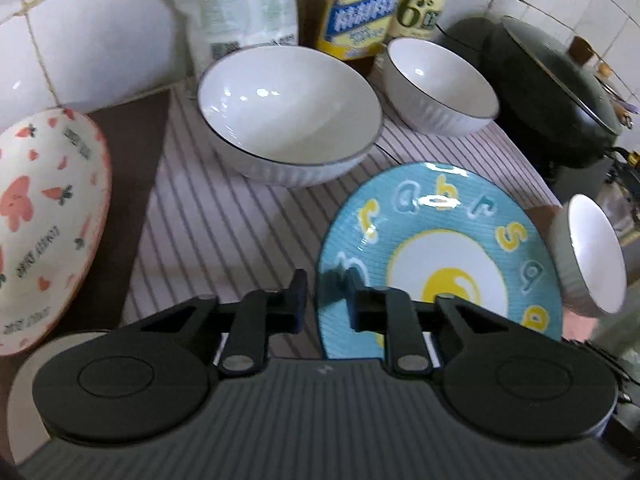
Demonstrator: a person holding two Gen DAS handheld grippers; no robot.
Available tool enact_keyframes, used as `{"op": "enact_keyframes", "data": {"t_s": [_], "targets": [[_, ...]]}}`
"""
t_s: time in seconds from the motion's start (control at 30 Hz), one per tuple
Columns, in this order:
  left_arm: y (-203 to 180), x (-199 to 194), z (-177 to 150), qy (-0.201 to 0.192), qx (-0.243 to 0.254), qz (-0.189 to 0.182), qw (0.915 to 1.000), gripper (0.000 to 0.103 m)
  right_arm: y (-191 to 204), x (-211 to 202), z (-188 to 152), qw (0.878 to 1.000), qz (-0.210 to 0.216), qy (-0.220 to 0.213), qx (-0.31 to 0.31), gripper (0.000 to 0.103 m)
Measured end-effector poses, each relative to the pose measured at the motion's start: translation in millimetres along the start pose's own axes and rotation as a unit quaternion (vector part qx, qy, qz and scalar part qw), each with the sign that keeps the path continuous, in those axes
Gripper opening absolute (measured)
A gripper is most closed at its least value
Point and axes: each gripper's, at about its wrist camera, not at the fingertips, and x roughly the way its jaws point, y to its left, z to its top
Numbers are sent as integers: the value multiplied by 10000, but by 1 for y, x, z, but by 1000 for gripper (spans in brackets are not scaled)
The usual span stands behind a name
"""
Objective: Organize plates and bowls
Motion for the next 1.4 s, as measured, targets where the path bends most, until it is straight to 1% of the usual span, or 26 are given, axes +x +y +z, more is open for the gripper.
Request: {"op": "enact_keyframes", "data": {"t_s": [0.07, 0.2, 0.3, 0.4, 0.47, 0.53, 0.63, 0.73, 0.77, 0.83, 0.9, 0.97, 1.0, 1.1, 1.23, 1.4], "targets": [[-2, 0, -2, -50, -21, 40, 10000, 16, 0, 1, 0, 10000, -13, 2, 0, 26], [0, 0, -4, -74, -175, 2, 9998, 17, 1, 1, -2, 10000, -14, -63, -24, 26], [-1, 3, -4, 50, -179, -42, 9998, 21, 0, 1, -4, 9999, 1, -113, -38, 26], [0, 4, -2, 120, -252, -37, 9996, 21, 1, 2, 0, 10000, -22, 18, 12, 26], [-2, 3, -2, 150, -189, -14, 9997, 21, 1, 2, 5, 9998, -38, 129, 113, 25], [-4, -1, -5, 127, -37, 20, 9999, 21, 0, 1, 5, 9995, 54, 263, 169, 25], [1, -8, -8, 104, -94, 41, 9999, 20, 3, -5, 1, 9988, 263, 394, 97, 25], [0, -20, -15, 24, -12, 73, 10000, 20, 6, -10, -4, 9979, 360, 518, 110, 25], [0, -24, -17, -26, 72, 85, 9999, 20, 7, -11, -4, 9979, 382, 509, 92, 25], [1, -34, -21, -90, 68, 94, 9999, 20, 10, -17, -4, 9974, 487, 521, 69, 25], [3, -45, -24, -153, 51, 104, 9998, 20, 13, -22, -3, 9970, 556, 535, -2, 25], [3, -55, -28, -163, 90, 190, 9996, 21, 20, -28, -1, 9966, 608, 516, -185, 25], [4, -59, -30, -177, 76, 214, 9996, 21, 24, -30, -1, 9964, 615, 509, -299, 25], [10, -74, -36, -232, -76, 199, 9995, 21, 29, -36, 3, 9949, 748, 566, -378, 25], [11, -96, -45, -363, -139, 376, 9985, 21, 40, -46, 5, 9931, 892, 580, -485, 25], [20, -126, -58, -490, -298, 469, 9973, 21, 58, -62, 7, 9901, 1111, 538, -661, 25]]}}
